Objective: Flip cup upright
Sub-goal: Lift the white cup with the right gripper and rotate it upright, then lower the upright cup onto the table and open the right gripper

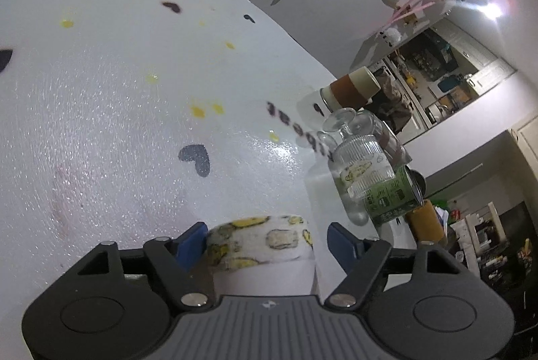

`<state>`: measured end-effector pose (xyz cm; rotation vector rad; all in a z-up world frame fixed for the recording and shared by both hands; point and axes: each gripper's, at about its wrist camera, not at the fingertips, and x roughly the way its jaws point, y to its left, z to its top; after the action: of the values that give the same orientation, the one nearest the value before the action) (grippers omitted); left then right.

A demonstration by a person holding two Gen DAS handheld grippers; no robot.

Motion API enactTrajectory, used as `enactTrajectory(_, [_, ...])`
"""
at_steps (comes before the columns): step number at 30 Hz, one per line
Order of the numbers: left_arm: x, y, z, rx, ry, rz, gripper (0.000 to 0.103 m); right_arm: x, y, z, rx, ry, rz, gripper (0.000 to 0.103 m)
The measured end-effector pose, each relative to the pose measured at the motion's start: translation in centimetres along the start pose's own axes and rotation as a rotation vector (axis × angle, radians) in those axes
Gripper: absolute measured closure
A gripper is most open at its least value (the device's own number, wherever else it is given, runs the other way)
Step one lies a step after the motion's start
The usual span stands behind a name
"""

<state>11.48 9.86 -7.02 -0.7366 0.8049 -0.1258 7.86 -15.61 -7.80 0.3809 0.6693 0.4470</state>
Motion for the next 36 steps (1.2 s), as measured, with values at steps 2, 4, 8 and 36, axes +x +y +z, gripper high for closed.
enactTrajectory(2, [-0.2, -0.2, 0.0, 0.017, -0.002, 0.004, 0.03, 0.0, 0.0, 0.0, -0.001, 0.0, 0.001, 0.045])
enactTrajectory(4, [-0.4, -0.4, 0.0, 0.036, -0.002, 0.012, 0.032, -0.1, 0.2, 0.0, -0.002, -0.001, -0.002, 0.045])
enactTrajectory(8, [0.0, -0.8, 0.0, 0.07, 0.015, 0.031, 0.037, -0.1, 0.3, 0.0, -0.009, -0.004, 0.006, 0.045])
enactTrajectory(36, [-5.2, -4.6, 8.2, 0.56, -0.435, 0.489, 0.038, -1.2, 1.2, -0.2, -0.066, -0.037, -0.009, 0.045])
